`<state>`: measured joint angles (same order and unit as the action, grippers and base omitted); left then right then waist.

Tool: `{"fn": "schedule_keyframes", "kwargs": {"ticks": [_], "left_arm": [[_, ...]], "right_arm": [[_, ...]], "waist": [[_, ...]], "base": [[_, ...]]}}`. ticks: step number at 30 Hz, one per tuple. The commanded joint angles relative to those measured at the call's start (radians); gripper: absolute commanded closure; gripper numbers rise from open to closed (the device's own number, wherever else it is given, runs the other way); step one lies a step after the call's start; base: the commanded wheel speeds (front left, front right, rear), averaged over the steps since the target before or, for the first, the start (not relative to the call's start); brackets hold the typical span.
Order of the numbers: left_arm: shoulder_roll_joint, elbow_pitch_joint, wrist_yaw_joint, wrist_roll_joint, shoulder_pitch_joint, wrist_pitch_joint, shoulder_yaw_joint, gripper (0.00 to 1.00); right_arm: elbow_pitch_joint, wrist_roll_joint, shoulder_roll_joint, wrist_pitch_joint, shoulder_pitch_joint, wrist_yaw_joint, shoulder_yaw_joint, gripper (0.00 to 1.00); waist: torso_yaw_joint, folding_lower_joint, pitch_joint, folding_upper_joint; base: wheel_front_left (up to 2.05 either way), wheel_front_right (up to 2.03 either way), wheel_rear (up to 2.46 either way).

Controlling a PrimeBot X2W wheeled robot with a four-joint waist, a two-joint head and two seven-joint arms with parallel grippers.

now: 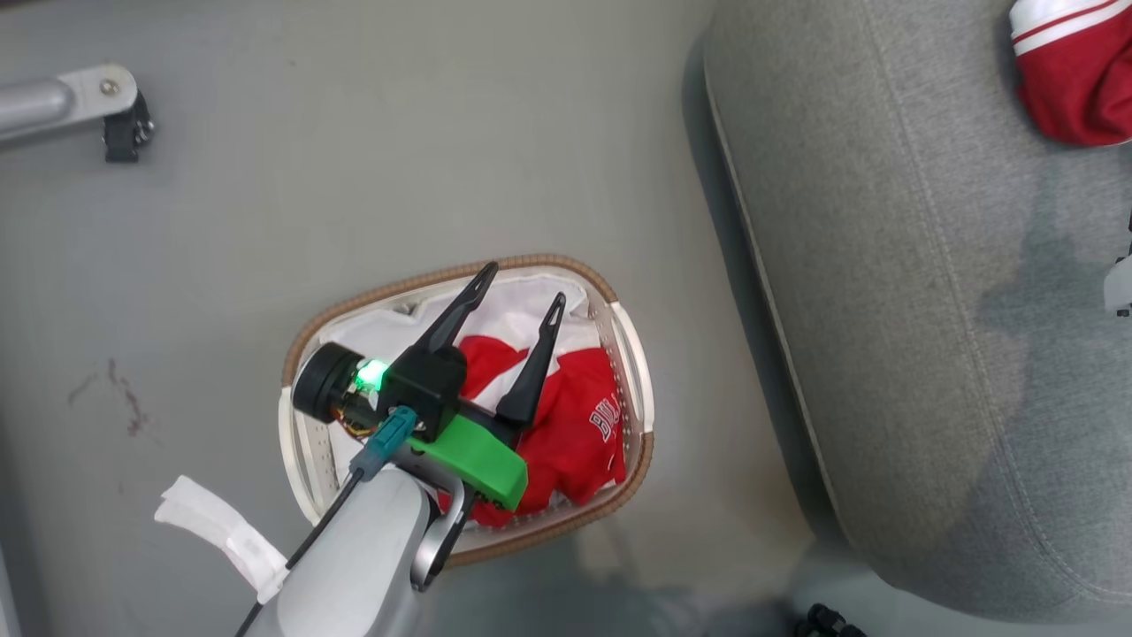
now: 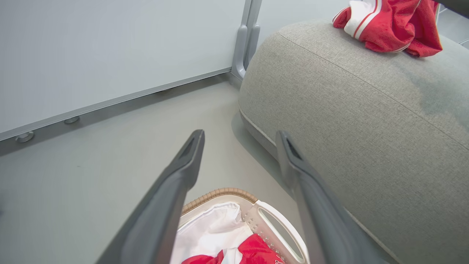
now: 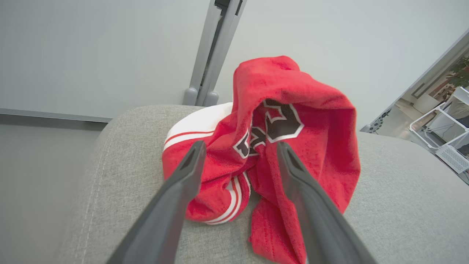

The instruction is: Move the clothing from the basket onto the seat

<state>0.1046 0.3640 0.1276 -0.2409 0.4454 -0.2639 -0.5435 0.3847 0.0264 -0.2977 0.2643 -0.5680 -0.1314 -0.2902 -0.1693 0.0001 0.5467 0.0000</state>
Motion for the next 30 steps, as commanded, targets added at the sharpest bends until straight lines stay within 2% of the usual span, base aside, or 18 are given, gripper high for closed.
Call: {"fn": "schedule_keyframes", "kwargs": {"ticks": [1, 12, 22, 30], "left_arm": [[-0.007, -0.001, 0.005, -0.005, -0.020, -0.001, 0.014, 0.00], [-0.041, -0.027, 0.005, -0.036, -0.118, -0.001, 0.160, 0.00], [-0.053, -0.039, -0.007, -0.056, -0.246, -0.001, 0.352, 0.00], [-0.054, -0.048, -0.021, -0.085, -0.341, -0.001, 0.437, 0.00]], "right_arm": [[-0.008, 0.005, -0.004, 0.000, 0.019, 0.001, 0.002, 0.00], [-0.004, -0.015, -0.023, 0.000, 0.018, 0.001, 0.079, 0.00], [0.028, -0.072, 0.081, 0.000, 0.086, 0.001, 0.192, 0.00], [0.010, -0.097, 0.175, 0.000, 0.186, 0.001, 0.266, 0.00]], "waist": [[0.006, -0.0001, -0.064, 0.0000], [0.071, -0.0001, -0.251, 0.0000], [0.125, -0.0001, -0.390, 0.0000], [0.165, -0.0001, -0.453, 0.0000]], "base": [[0.00, 0.00, 0.00], [0.00, 0.00, 0.00], [0.00, 0.00, 0.00], [0.00, 0.00, 0.00]]}}
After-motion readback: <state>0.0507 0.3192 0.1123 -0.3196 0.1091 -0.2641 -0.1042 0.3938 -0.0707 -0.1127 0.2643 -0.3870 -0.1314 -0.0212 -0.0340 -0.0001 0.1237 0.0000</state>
